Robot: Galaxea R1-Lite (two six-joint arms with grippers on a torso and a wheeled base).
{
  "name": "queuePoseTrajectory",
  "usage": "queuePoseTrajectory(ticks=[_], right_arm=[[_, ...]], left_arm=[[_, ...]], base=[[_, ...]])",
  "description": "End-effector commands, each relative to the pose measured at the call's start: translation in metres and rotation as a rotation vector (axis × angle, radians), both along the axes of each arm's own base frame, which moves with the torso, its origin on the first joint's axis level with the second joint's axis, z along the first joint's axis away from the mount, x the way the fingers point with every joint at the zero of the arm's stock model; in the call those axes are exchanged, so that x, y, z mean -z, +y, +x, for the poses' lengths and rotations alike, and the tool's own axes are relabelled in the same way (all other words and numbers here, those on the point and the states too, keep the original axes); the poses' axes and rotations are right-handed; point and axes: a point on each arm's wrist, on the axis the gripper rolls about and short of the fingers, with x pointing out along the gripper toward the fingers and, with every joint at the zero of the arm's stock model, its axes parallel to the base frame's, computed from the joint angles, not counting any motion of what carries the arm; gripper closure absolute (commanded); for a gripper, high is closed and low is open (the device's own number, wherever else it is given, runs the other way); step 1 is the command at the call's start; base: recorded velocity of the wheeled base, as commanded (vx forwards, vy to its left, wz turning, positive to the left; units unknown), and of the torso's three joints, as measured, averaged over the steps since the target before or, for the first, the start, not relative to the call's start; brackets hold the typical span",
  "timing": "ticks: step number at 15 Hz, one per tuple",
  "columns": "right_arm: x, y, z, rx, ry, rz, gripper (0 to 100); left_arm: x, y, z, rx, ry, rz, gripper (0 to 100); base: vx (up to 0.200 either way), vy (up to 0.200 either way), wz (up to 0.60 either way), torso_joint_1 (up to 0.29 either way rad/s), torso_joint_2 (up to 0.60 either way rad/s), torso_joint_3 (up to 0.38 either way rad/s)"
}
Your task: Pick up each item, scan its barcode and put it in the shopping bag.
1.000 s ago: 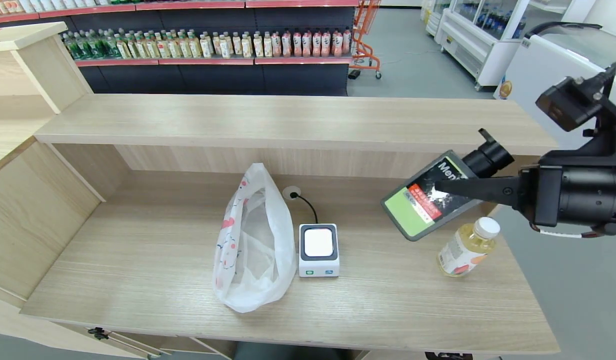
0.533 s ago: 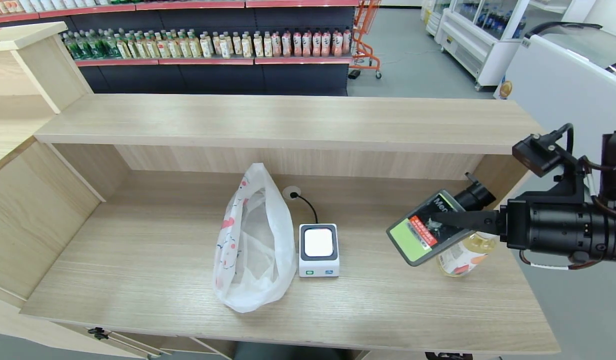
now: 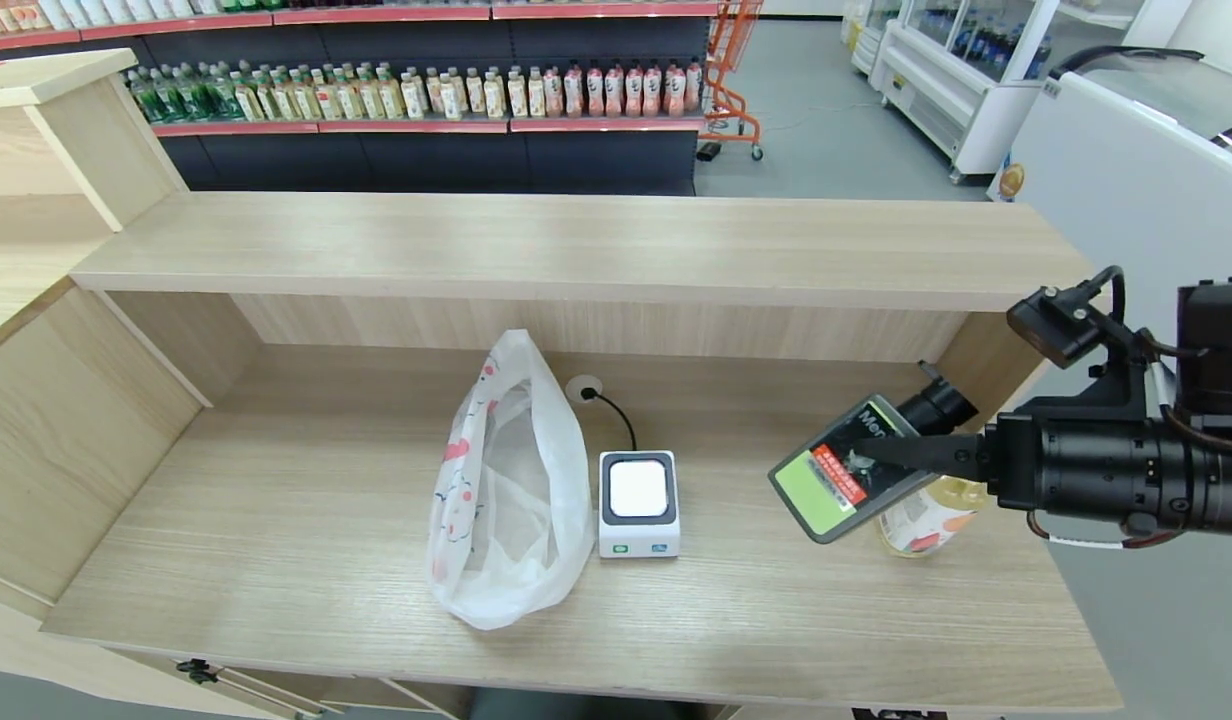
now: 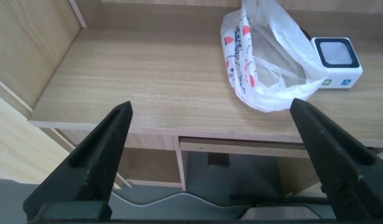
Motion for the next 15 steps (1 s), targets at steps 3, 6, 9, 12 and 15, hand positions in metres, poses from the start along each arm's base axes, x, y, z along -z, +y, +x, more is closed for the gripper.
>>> queuePoseTrajectory(ticks=[3,6,9,12,15], right_arm=[[0.01,0.004,0.019,0.01,-0.013,0.0,100],[0.026,0.008,0.035,0.11,0.011,-0.061,100],[0.042,0.012,0.065,0.24,0.033,-0.142,100],[0.047,0.019,0.085,0.245,0.038,-0.145,100],[0.058,0.03,0.098,0.227,0.056,-0.158,100]], left_arm=[[0.0,0.0,0.0,0.001,-0.001,-0.001,0],[0.0,0.0,0.0,-0.001,-0.001,-0.001,0],[0.0,0.0,0.0,-0.001,-0.001,-0.001,0],[0.0,0.0,0.0,-0.001,-0.001,0.002,0],[0.0,0.0,0.0,-0.001,-0.001,0.002,0]], base=[[0.0,0.2,0.0,0.009,0.01,0.002],[0.0,0.2,0.0,-0.001,0.0,0.004],[0.0,0.2,0.0,0.002,0.0,0.006],[0.0,0.0,0.0,0.0,0.0,0.0],[0.0,0.0,0.0,0.0,0.0,0.0]])
